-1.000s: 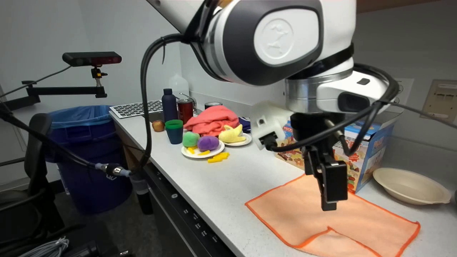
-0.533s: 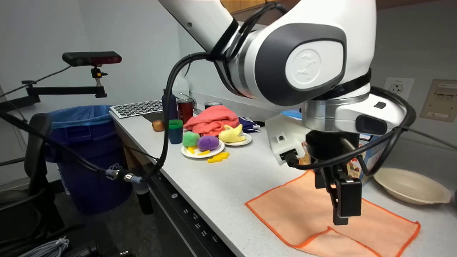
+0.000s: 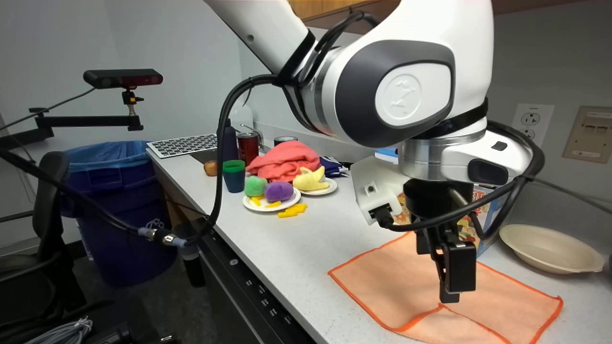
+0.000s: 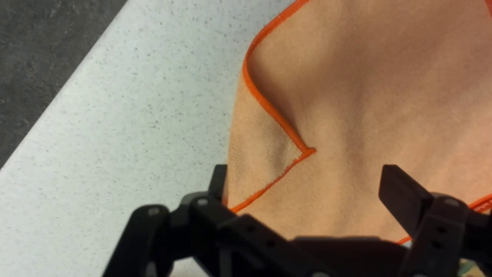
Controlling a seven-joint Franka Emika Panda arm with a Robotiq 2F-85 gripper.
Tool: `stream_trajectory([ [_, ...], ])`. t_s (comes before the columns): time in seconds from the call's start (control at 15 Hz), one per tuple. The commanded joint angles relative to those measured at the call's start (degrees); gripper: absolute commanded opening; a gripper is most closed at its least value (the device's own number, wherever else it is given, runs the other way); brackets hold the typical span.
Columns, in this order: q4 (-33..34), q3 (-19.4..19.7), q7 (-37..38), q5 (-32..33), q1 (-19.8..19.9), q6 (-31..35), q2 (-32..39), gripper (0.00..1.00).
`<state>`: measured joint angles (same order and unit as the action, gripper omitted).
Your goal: Unfold the edge of the orange towel
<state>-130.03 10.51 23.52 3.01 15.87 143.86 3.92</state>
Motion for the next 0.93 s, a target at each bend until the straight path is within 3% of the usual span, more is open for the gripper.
stream_trajectory([
  [0.0, -1.25, 1.44, 2.50, 2.66, -1.97, 4.57, 1.10, 1.00],
  [0.33, 0.79, 3.90, 10.95, 11.81, -3.84, 10.75, 6.40, 1.00],
  [0.53, 2.90, 6.58, 15.51, 15.87, -5.67, 8.75, 9.37, 1.00],
  [0.67, 3.87, 7.73, 16.40, 16.23, -6.46, 8.60, 10.79, 1.00],
  [0.87, 4.96, 6.92, 13.18, 10.88, -5.69, 9.80, 12.34, 1.00],
])
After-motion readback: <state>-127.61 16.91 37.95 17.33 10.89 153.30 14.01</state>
